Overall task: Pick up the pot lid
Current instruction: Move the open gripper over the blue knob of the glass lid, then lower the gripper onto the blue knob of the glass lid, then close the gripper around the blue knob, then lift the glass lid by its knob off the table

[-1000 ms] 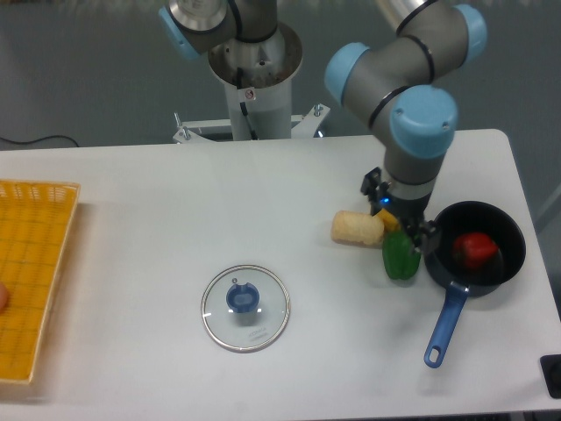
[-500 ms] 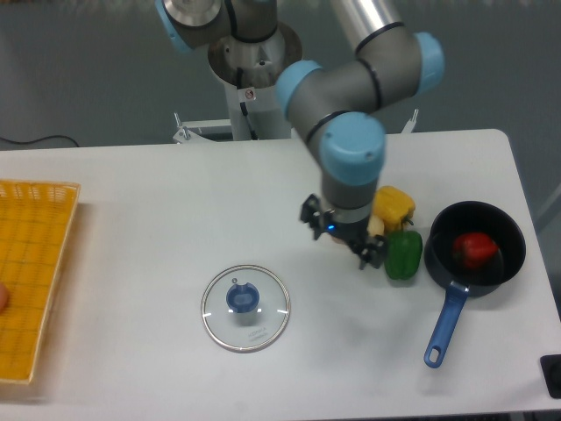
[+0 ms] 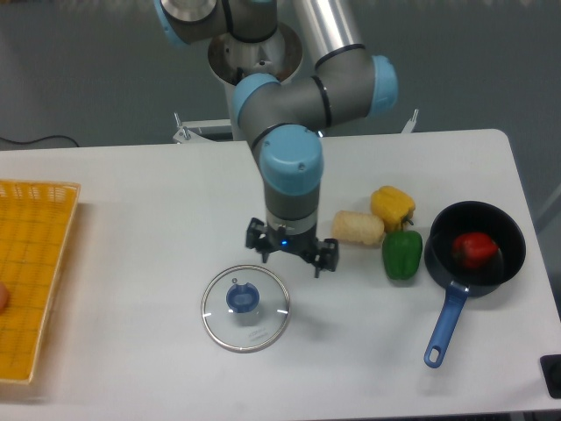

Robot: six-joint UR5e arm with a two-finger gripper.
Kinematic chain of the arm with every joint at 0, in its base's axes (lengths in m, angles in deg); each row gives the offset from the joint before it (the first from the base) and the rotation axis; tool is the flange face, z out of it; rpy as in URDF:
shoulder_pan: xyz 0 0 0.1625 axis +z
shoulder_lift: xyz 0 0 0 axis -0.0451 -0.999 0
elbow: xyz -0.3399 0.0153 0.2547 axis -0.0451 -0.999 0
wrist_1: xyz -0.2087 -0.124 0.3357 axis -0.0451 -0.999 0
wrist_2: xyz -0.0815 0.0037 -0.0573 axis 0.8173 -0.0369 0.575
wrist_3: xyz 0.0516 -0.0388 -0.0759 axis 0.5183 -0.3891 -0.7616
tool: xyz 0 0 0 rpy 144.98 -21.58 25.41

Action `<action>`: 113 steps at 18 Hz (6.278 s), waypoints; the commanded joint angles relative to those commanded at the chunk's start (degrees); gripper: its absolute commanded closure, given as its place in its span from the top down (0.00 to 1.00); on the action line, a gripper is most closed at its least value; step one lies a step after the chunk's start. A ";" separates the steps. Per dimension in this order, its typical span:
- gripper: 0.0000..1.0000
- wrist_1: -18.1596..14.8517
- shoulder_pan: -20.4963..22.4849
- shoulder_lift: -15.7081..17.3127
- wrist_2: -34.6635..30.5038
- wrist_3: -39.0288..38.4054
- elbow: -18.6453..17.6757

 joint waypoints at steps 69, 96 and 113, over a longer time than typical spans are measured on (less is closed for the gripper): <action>1.00 8.53 -7.83 -11.86 -7.38 -18.91 0.69; 0.70 8.79 -7.47 -11.95 -6.50 -18.82 0.60; 0.59 8.27 -7.30 -10.11 -6.41 -18.21 0.60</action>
